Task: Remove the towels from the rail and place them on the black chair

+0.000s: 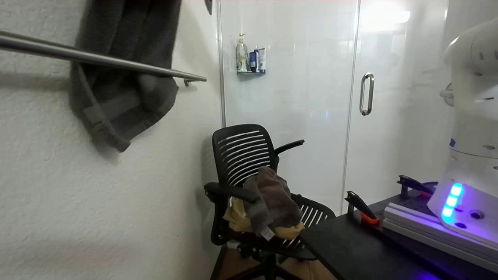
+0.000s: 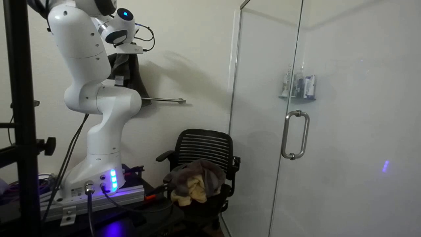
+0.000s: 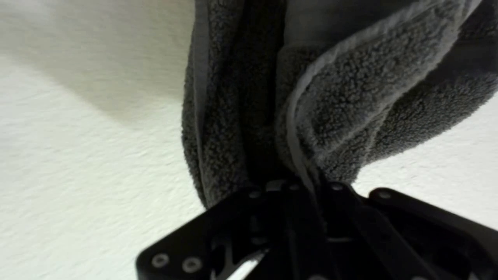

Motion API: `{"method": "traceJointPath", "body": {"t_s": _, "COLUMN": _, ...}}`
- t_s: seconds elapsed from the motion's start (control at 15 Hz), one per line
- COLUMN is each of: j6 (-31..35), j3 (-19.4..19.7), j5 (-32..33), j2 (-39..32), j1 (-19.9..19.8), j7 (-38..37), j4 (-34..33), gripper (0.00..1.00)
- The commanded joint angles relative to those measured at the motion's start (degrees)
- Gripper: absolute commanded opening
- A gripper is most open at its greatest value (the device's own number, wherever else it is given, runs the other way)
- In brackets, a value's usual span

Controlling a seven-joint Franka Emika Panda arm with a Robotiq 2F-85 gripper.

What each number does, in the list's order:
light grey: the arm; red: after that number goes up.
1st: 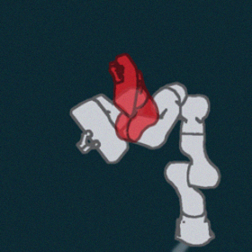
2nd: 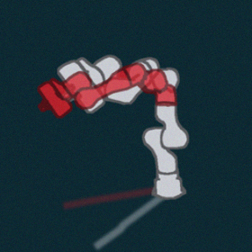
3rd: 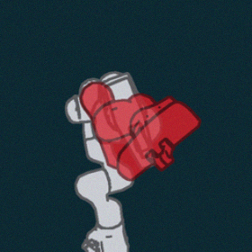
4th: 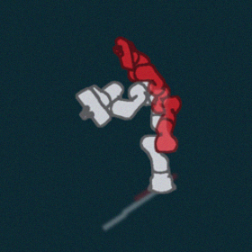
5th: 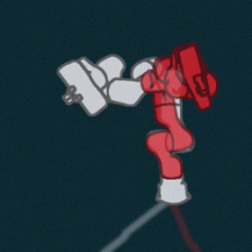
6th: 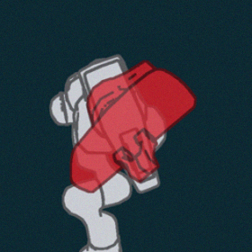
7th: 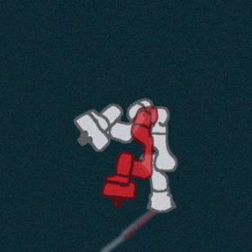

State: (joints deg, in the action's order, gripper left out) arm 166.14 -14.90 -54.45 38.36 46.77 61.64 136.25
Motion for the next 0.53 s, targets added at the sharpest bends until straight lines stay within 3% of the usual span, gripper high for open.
{"method": "traceJointPath", "body": {"t_s": 0.0, "j6": -0.9, "j3": 4.0, "j5": 9.9, "j2": 11.0, "j1": -6.9, "j7": -7.1, "j4": 7.2, "gripper": 0.02}}
{"method": "traceJointPath", "body": {"t_s": 0.27, "j6": 1.3, "j3": 13.0, "j5": 24.6, "j2": 15.8, "j1": -11.9, "j7": -10.3, "j4": 16.3, "gripper": 0.02}}
{"method": "traceJointPath", "body": {"t_s": 0.47, "j6": 4.4, "j3": 17.9, "j5": 35.6, "j2": 14.4, "j1": -16.0, "j7": -13.5, "j4": 23.3, "gripper": 0.02}}
